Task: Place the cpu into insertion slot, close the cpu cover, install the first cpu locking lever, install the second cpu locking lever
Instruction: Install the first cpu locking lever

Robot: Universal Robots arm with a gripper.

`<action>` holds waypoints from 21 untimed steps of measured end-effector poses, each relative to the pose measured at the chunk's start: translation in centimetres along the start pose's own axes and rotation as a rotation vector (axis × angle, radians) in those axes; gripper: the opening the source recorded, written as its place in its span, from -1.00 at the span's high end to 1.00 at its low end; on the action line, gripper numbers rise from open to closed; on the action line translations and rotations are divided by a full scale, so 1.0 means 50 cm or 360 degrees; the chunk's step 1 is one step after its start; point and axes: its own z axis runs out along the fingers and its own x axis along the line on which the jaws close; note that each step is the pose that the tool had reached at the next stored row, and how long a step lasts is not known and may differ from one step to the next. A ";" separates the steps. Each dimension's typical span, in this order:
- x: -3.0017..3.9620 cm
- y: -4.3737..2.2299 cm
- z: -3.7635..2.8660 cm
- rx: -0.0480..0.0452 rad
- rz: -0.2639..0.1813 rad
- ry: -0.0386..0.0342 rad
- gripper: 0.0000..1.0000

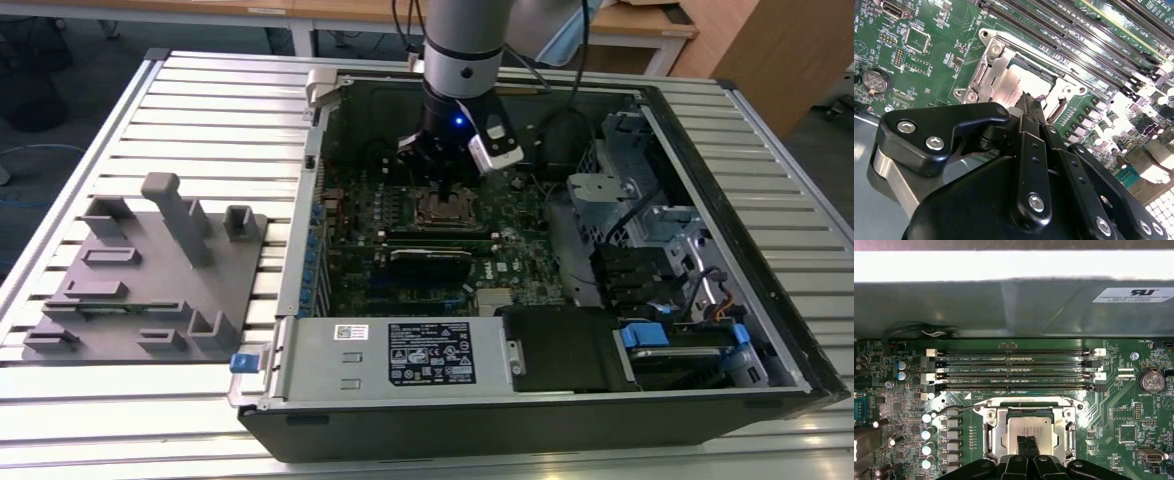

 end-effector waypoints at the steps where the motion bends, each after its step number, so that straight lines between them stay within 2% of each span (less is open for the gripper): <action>1: 0.000 0.000 0.000 0.0000 0.0000 0.0000 0.80; 8: 0.000 0.000 -0.002 0.0000 0.0000 0.0000 0.80; 10: 0.000 0.000 -0.016 0.0000 0.0000 0.0000 0.80; 21: 0.002 0.000 -0.020 0.0000 0.0000 0.0000 0.80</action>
